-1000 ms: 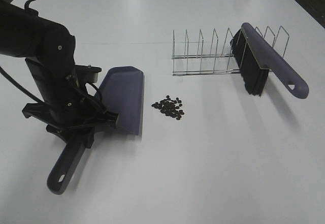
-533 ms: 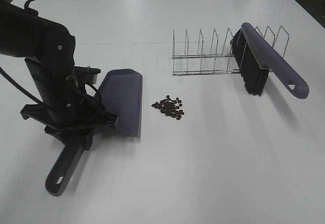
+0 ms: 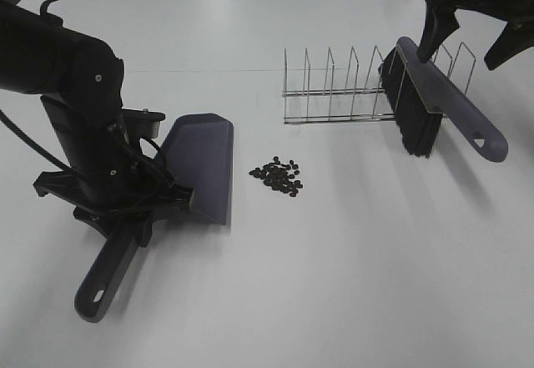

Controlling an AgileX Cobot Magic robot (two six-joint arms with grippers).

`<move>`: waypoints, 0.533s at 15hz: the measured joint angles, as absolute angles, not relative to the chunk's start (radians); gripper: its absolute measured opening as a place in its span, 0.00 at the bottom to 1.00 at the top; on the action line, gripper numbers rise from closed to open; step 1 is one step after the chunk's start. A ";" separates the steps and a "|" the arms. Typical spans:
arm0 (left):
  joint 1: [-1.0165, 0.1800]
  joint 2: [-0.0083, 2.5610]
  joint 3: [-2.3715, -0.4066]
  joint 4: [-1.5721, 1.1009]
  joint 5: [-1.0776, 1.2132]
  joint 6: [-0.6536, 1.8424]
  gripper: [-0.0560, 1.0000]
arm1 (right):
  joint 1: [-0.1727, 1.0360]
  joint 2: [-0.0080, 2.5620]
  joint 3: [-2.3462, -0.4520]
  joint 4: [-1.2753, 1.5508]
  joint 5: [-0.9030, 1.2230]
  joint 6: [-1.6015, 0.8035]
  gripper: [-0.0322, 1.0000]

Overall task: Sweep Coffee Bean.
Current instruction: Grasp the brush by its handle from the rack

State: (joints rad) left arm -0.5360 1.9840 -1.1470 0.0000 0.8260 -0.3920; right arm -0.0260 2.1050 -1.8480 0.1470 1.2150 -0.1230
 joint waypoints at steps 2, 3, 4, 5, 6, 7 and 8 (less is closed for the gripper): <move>-0.536 1.984 -1.147 0.000 0.830 -0.392 0.36 | -0.026 2.238 -1.975 0.148 1.216 -0.129 0.86; -0.536 1.984 -1.147 0.000 0.830 -0.392 0.36 | -0.026 2.292 -2.024 0.148 1.216 -0.130 0.86; -0.536 1.984 -1.147 0.000 0.830 -0.392 0.36 | -0.026 2.318 -2.048 0.148 1.216 -0.130 0.86; -0.536 1.984 -1.147 0.000 0.830 -0.392 0.36 | -0.026 2.363 -2.082 0.147 1.216 -0.132 0.86; -0.536 1.984 -1.147 0.000 0.830 -0.392 0.36 | -0.026 2.396 -2.114 0.147 1.216 -0.132 0.86; -0.536 1.984 -1.147 0.000 0.830 -0.392 0.36 | -0.026 2.421 -2.132 0.147 1.215 -0.132 0.86; -0.536 1.984 -1.147 0.000 0.830 -0.392 0.36 | -0.026 2.436 -2.138 0.147 1.216 -0.132 0.86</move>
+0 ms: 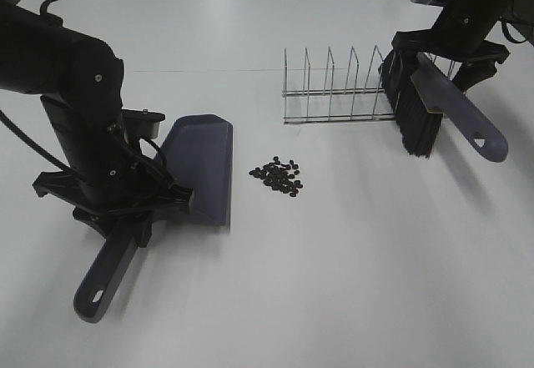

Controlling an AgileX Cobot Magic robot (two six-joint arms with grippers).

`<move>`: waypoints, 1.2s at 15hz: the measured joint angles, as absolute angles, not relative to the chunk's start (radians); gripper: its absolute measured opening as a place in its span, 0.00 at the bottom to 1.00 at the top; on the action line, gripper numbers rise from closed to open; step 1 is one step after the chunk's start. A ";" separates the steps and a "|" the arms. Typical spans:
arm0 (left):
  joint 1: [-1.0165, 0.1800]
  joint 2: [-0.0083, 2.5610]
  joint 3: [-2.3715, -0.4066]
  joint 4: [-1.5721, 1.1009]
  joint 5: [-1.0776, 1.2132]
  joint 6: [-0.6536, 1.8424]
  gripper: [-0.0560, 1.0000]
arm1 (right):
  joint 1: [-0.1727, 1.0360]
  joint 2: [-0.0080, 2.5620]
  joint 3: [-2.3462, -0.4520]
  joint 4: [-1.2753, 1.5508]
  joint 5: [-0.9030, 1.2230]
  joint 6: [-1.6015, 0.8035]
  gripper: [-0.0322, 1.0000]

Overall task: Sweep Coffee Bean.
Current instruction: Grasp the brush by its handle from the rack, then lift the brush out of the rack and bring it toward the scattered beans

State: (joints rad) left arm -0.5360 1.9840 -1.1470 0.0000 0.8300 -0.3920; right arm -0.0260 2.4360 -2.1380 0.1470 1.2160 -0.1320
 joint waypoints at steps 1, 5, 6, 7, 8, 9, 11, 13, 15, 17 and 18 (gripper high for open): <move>-0.536 1.984 -1.147 0.000 0.830 -0.392 0.36 | -0.026 2.444 -2.138 0.147 1.217 -0.132 0.86; -0.536 1.984 -1.147 0.000 0.830 -0.395 0.36 | -0.026 2.467 -2.143 0.153 1.219 -0.133 0.85; -0.536 1.984 -1.147 0.000 0.830 -0.395 0.36 | -0.026 2.467 -2.143 0.158 1.219 -0.133 0.85; -0.536 1.984 -1.147 0.000 0.830 -0.395 0.36 | -0.026 2.467 -2.143 0.161 1.219 -0.133 0.84; -0.536 1.984 -1.147 0.000 0.830 -0.395 0.36 | -0.026 2.467 -2.143 0.160 1.219 -0.133 0.83; -0.536 1.984 -1.147 0.000 0.830 -0.395 0.36 | -0.026 2.468 -2.143 0.157 1.219 -0.133 0.81; -0.536 1.984 -1.147 0.000 0.830 -0.395 0.36 | -0.026 2.468 -2.143 0.154 1.219 -0.133 0.74; -0.536 1.984 -1.147 0.000 0.830 -0.395 0.36 | -0.026 2.470 -2.143 0.152 1.219 -0.133 0.58; -0.536 1.984 -1.147 0.000 0.830 -0.395 0.36 | -0.026 2.473 -2.143 0.149 1.219 -0.125 0.33; -0.536 1.984 -1.147 0.000 0.830 -0.395 0.36 | -0.026 2.475 -2.144 0.139 1.219 -0.123 0.32; -0.536 1.984 -1.147 0.000 0.830 -0.395 0.36 | -0.026 2.475 -2.144 0.135 1.219 -0.123 0.32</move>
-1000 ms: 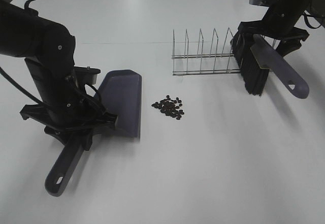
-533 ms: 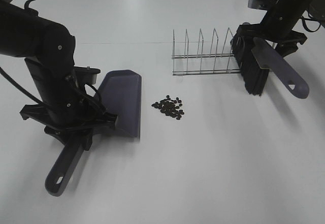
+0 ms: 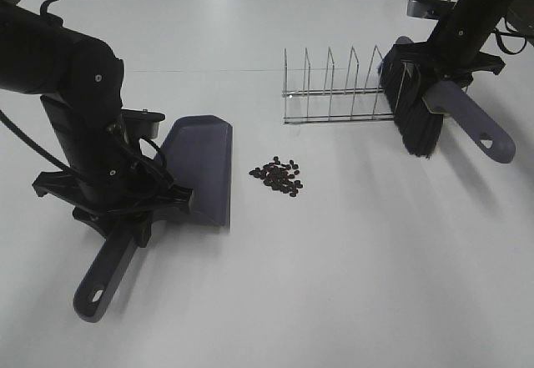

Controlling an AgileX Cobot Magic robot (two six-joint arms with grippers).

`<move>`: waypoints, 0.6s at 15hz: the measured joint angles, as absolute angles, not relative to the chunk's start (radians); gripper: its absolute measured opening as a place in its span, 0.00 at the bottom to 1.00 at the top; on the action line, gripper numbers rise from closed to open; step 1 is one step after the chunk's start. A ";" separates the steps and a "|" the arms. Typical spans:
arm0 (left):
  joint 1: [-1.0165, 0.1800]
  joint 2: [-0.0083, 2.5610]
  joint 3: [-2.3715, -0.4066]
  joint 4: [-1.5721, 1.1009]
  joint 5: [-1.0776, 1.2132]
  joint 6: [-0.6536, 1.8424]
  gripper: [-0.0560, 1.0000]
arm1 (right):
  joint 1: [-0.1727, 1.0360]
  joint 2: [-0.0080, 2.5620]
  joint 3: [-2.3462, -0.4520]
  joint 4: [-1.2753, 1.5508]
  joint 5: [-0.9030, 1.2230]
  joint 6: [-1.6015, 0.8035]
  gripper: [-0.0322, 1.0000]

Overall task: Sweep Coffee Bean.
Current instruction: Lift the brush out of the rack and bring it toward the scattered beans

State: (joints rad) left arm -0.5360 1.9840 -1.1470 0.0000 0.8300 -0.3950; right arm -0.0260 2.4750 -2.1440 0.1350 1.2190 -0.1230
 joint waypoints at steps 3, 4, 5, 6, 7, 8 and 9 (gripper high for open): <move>-0.536 1.984 -1.147 0.000 0.830 -0.395 0.36 | -0.026 2.475 -2.144 0.142 1.219 -0.107 0.32; -0.536 1.984 -1.147 0.000 0.831 -0.395 0.36 | -0.026 2.472 -2.143 0.148 1.218 -0.057 0.32; -0.536 1.984 -1.147 0.000 0.838 -0.395 0.36 | -0.025 2.455 -2.118 0.154 1.215 -0.015 0.32; -0.536 1.984 -1.147 0.000 0.844 -0.395 0.36 | -0.022 2.423 -2.077 0.155 1.215 0.000 0.32; -0.536 1.983 -1.147 0.000 0.846 -0.395 0.36 | -0.020 2.383 -2.028 0.153 1.216 0.000 0.32; -0.536 1.983 -1.147 0.000 0.848 -0.398 0.36 | -0.020 2.329 -1.971 0.144 1.219 0.000 0.32; -0.536 1.983 -1.147 0.000 0.848 -0.400 0.36 | -0.019 2.281 -1.921 0.130 1.219 0.000 0.32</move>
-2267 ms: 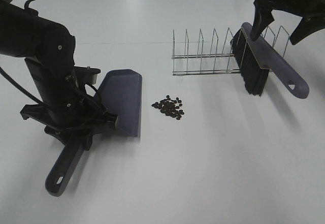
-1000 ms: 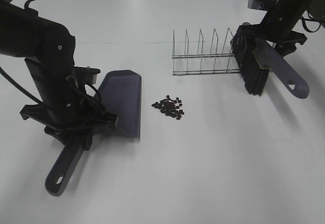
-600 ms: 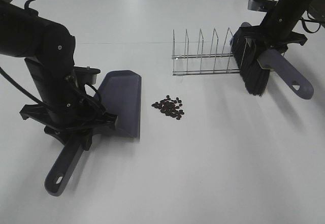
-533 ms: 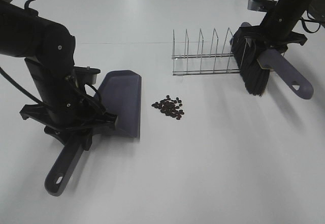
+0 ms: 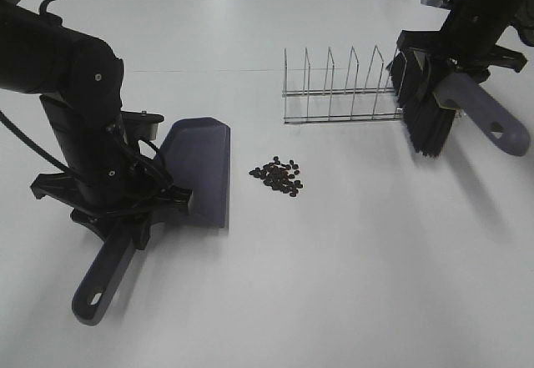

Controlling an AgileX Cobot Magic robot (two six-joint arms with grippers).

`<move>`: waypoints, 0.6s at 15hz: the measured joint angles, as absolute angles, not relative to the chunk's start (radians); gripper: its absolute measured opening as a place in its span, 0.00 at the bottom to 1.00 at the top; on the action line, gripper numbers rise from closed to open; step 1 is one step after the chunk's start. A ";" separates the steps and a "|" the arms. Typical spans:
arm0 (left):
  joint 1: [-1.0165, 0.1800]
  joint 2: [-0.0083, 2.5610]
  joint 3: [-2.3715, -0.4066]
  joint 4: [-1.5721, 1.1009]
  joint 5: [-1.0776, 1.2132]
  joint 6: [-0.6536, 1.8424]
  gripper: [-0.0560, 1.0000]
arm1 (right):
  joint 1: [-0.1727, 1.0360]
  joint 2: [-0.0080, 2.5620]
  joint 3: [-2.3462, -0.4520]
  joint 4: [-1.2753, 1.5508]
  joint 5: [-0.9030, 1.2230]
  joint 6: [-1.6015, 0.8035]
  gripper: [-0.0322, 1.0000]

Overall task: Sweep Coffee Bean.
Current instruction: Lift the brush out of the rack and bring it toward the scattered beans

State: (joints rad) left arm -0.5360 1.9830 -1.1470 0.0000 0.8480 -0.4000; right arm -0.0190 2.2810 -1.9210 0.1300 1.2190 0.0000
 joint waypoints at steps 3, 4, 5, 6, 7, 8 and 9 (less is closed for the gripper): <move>-0.536 1.983 -1.147 -0.028 0.848 -0.403 0.36 | -0.019 2.103 -1.750 0.121 1.218 0.000 0.32; -0.536 1.983 -1.147 -0.029 0.847 -0.403 0.36 | -0.018 2.040 -1.682 0.123 1.218 -0.012 0.32; -0.536 1.983 -1.147 -0.029 0.844 -0.403 0.36 | -0.015 2.005 -1.643 0.120 1.219 -0.017 0.32; -0.536 1.983 -1.147 -0.029 0.834 -0.400 0.36 | 0.013 1.911 -1.546 0.099 1.222 -0.019 0.32; -0.538 1.983 -1.147 -0.029 0.824 -0.392 0.36 | 0.031 1.882 -1.523 0.083 1.223 -0.016 0.32; -0.559 1.983 -1.147 0.000 0.812 -0.388 0.36 | 0.130 1.819 -1.471 -0.052 1.233 0.054 0.32; -0.571 1.985 -1.147 0.016 0.811 -0.388 0.36 | 0.179 1.814 -1.467 -0.121 1.233 0.099 0.32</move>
State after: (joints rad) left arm -0.5710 1.9850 -1.1470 0.0160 0.8110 -0.3880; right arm 0.1790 1.8140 -1.4670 -0.1210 1.2330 0.0990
